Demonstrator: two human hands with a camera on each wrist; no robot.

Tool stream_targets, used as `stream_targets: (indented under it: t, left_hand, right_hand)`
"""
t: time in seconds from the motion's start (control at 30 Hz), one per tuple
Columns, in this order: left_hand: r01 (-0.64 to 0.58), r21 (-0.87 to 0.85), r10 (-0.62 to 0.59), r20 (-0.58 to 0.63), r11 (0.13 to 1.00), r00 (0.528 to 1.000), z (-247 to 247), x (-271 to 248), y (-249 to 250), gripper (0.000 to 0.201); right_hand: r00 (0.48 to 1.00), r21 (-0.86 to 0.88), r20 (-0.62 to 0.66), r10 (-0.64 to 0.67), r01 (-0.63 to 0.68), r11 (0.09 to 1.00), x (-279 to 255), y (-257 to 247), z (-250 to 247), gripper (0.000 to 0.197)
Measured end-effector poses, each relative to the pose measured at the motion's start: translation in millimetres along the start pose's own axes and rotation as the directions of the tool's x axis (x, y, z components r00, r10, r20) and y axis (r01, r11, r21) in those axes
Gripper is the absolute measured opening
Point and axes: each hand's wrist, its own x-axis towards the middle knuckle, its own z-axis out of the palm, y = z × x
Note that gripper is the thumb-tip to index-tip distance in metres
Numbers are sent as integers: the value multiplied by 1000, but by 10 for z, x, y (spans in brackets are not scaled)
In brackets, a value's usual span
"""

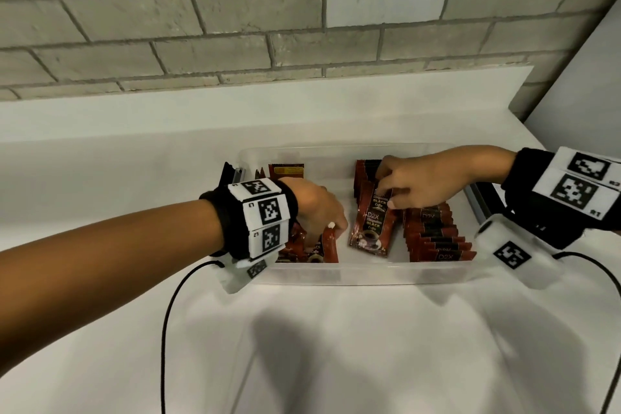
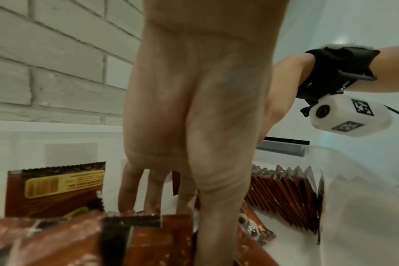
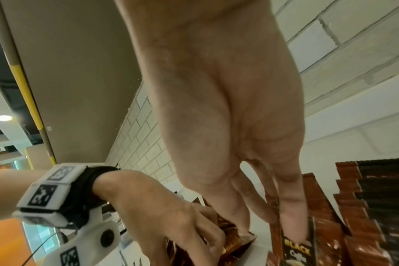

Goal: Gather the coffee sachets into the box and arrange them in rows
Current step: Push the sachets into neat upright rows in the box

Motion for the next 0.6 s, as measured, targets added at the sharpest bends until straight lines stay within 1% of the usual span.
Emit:
stream_targets:
  t: [0.07, 0.13, 0.2, 0.27, 0.33, 0.4, 0.47, 0.53, 0.57, 0.6]
  left_hand:
    - [-34, -72, 33, -15, 997, 999, -4, -30, -44, 28]
    - [-63, -119, 55, -70, 991, 996, -9, -73, -95, 22]
    - [-89, -152, 68, -133, 984, 989, -17, -137, -162, 21]
    - [-125, -202, 91, -171, 971, 981, -24, -208, -244, 23]
    - [-171, -306, 107, -214, 937, 971, -33, -308, -315, 24]
    - [-199, -400, 82, -289, 895, 954, -62, -460, -365, 27]
    - [-221, -477, 12, -402, 851, 916, -103, -646, -393, 29]
    - [-261, -556, -84, -519, 789, 851, -108, -835, -404, 29]
    - [-289, -608, -137, -557, 739, 819, -89, -917, -406, 29]
    - [-328, -670, -191, -578, 667, 793, -51, -984, -392, 29]
  right_hand:
    - [1000, 56, -13, -22, 23, 998, -4, -10, -56, 40]
    - [998, 149, -24, -62, 64, 987, 10, -28, -89, 38]
    - [995, 211, -29, -94, 98, 973, 38, -46, -106, 37]
    - [993, 238, -26, -115, 118, 964, 53, -47, -108, 36]
    - [992, 285, -4, -127, 123, 951, 43, -44, -112, 36]
    - [990, 373, 7, -142, 129, 919, 14, -54, -127, 34]
    - [983, 467, -21, -183, 172, 867, -40, -70, -148, 36]
    - [969, 570, -87, -232, 240, 786, -119, -85, -171, 46]
    - [959, 617, -130, -251, 276, 737, -180, -99, -179, 55]
    - [951, 660, -179, -254, 307, 685, -256, -128, -181, 66]
